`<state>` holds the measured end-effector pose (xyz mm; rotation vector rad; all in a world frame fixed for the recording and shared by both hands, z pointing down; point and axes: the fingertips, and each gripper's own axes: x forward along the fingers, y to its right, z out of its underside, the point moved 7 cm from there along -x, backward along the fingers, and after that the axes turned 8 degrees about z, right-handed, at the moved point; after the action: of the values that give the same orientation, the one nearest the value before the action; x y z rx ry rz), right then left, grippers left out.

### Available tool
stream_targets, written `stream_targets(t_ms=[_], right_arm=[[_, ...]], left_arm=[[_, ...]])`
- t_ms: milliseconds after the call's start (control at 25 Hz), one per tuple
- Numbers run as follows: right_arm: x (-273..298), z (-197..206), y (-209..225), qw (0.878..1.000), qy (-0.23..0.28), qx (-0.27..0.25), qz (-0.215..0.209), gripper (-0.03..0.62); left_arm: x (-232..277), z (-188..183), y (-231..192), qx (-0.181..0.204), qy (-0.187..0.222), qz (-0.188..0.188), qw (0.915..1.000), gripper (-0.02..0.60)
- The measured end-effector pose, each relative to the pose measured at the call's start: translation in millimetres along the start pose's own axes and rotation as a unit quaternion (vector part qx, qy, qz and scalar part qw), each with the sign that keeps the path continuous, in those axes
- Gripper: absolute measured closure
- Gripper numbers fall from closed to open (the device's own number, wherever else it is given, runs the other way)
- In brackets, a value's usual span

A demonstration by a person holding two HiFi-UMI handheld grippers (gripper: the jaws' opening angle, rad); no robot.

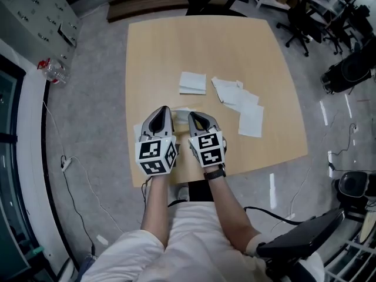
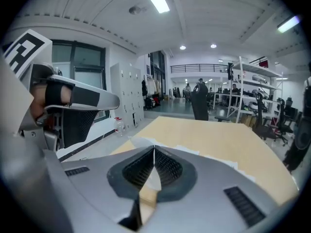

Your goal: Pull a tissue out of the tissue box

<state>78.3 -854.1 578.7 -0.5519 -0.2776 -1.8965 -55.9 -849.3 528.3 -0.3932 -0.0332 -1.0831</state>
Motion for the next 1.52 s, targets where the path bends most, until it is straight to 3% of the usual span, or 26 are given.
stream_targets(t_ms=[320,520,680,1040,1520], right_arm=[[-66.7,-80.4,-5.7,0.993,0.115,-0.011,0.021,0.586],[-112.8,-112.5,-7.1,0.983,0.18,-0.012,0.038,0.588],[-139.5,-132.7,-13.0,0.974,0.223,-0.009,0.042,0.588],[-173.6,-149.5,-24.4,0.961,0.271,-0.019,0.045,0.588],[-196.3,-147.3,-17.2,0.956,0.288,-0.013,0.054,0.588]], left_arm=[[-40.2,-65.7,26.3,0.042,0.073,0.024,0.9962,0.591],[-74.6,-103.5,53.1,0.077,0.127,0.047,0.9878,0.591],[-91.0,-120.2,63.7,0.101,0.145,0.052,0.9829,0.591],[-118.3,-135.6,73.7,0.123,0.175,0.054,0.9753,0.589],[-126.6,-136.6,86.5,0.133,0.182,0.053,0.9728,0.591]])
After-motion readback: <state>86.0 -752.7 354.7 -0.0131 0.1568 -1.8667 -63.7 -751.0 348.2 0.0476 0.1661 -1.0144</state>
